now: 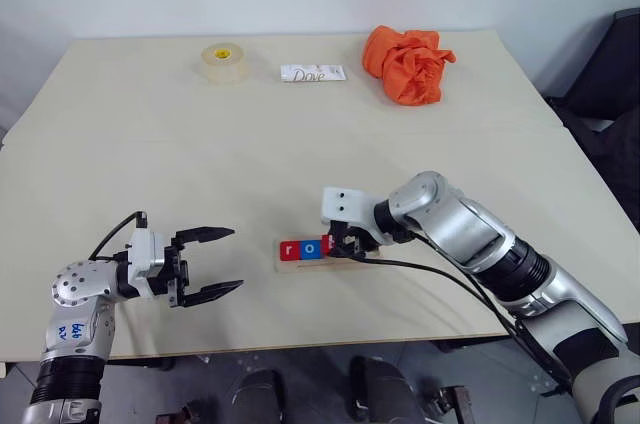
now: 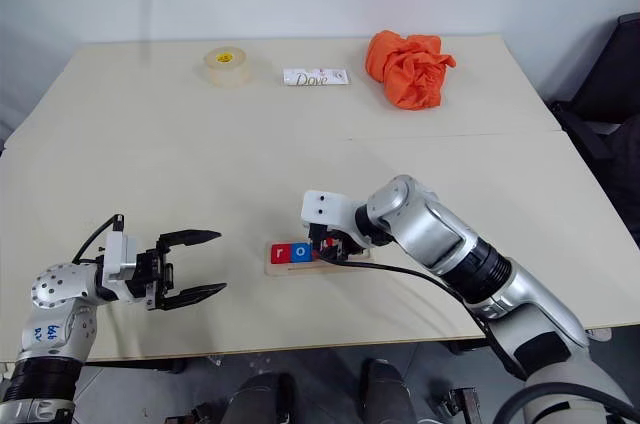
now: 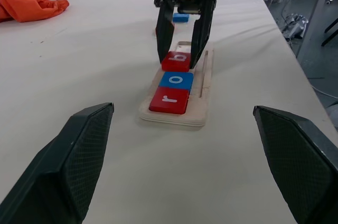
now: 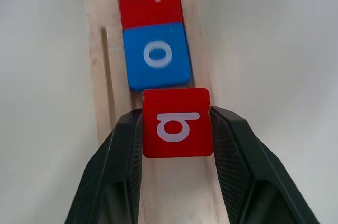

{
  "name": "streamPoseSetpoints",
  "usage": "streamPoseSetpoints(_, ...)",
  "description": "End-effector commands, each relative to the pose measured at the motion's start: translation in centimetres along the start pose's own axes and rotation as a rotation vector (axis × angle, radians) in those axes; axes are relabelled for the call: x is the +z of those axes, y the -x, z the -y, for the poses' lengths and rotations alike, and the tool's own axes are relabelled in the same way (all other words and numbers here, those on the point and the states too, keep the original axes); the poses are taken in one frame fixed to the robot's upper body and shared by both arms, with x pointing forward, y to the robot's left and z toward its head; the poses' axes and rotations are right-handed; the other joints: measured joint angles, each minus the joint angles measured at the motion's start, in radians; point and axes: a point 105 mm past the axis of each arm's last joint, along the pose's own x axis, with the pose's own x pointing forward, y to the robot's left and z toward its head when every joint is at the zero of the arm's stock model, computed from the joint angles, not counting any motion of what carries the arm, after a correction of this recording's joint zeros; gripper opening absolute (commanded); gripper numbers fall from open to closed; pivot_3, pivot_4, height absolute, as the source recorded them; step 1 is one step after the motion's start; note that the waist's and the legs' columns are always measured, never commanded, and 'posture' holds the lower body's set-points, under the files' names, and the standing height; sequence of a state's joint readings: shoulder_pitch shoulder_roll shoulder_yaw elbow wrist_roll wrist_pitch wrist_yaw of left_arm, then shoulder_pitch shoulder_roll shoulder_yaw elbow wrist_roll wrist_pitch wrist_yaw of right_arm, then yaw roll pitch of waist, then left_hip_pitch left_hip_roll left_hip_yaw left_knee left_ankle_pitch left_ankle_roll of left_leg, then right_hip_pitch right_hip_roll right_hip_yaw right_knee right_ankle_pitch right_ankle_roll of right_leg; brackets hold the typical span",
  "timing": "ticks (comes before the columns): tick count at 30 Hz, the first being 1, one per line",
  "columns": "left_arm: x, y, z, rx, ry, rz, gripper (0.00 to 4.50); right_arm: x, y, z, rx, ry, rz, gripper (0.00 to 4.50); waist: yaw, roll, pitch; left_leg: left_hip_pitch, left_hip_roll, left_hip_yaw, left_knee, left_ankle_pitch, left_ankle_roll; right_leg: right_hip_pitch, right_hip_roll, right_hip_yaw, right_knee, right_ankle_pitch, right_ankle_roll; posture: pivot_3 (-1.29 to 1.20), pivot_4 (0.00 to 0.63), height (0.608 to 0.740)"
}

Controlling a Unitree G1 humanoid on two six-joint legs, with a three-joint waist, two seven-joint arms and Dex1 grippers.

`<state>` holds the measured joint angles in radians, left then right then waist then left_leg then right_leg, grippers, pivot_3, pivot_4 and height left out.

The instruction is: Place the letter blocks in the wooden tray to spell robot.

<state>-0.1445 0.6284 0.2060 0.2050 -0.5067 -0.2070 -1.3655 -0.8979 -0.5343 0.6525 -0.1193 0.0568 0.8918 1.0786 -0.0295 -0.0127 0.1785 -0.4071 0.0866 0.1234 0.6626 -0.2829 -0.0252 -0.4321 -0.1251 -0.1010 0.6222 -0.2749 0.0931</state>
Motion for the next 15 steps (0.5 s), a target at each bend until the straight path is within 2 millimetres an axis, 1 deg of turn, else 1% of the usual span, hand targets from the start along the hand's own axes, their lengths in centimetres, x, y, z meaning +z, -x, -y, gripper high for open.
streamPoseSetpoints(1,0.83,0.08,0.02,0.008,-0.033,0.02,4.5,1.08,0.39,-0.06,-0.004,0.055,0.018,1.46,0.0,0.0,0.0,0.0,0.0,0.0,0.0,0.0,0.0,0.0,0.0,0.0,0.0,0.0,0.0,0.0,0.15,0.74)
streamPoseSetpoints(8,0.85,0.17,0.12,0.013,-0.032,0.018,4.5,1.08,0.34,-0.69,0.024,0.069,0.017,1.46,-0.001,0.0,0.0,0.0,0.0,0.0,0.0,0.0,0.0,0.0,0.0,0.0,0.0,0.0,0.0,0.0,0.15,0.74)
streamPoseSetpoints(15,0.87,0.1,-0.02,0.019,-0.037,0.019,4.5,1.18,0.16,-0.52,0.013,0.067,0.019,1.46,0.0,0.0,0.0,0.0,0.0,0.0,0.0,0.0,0.0,0.0,0.0,0.0,0.0,0.0,0.0,0.0,0.15,0.74)
